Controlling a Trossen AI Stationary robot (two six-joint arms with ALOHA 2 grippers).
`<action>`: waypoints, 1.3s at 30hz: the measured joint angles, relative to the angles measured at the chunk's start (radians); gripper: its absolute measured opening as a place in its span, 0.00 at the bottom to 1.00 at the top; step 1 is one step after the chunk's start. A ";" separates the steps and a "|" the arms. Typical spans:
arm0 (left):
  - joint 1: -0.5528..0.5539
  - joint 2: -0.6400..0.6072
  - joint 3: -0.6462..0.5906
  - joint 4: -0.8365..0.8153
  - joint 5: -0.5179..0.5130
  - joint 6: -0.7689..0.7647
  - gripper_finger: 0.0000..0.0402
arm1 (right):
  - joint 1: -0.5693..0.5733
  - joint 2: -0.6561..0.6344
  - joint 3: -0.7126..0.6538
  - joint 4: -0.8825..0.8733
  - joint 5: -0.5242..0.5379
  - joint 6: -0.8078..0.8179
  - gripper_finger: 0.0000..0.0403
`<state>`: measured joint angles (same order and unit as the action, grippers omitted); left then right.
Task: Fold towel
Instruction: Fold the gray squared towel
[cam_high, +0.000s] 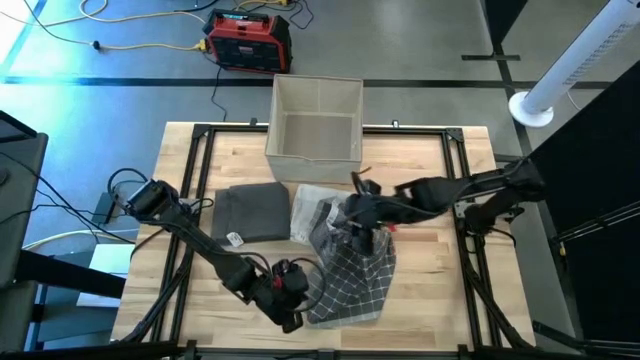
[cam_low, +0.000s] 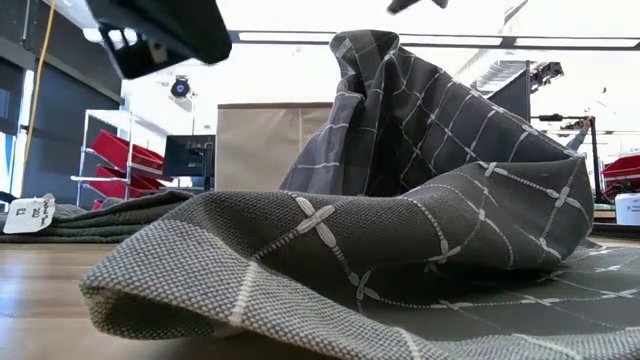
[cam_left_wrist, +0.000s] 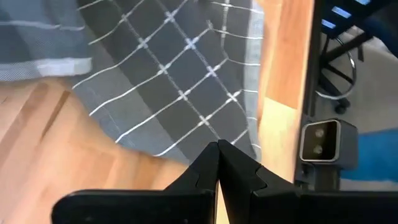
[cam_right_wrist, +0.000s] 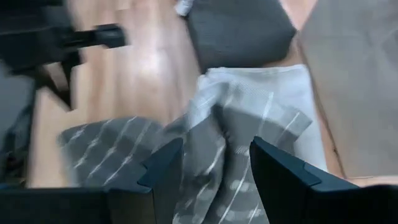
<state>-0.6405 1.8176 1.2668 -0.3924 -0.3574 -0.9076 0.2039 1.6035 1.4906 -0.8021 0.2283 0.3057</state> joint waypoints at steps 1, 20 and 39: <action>-0.004 0.000 -0.008 0.009 -0.010 -0.011 0.00 | 0.001 -0.003 0.000 -0.001 0.000 0.000 0.43; 0.045 0.017 -0.043 0.004 -0.229 -0.107 0.04 | 0.012 0.013 0.000 0.047 -0.002 -0.004 0.43; -0.053 0.018 -0.043 -0.047 -0.205 -0.210 0.08 | 0.014 0.088 0.000 0.084 -0.004 -0.011 0.43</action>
<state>-0.6934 1.8359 1.2240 -0.4398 -0.5622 -1.1176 0.2180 1.6916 1.4909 -0.7176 0.2247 0.2944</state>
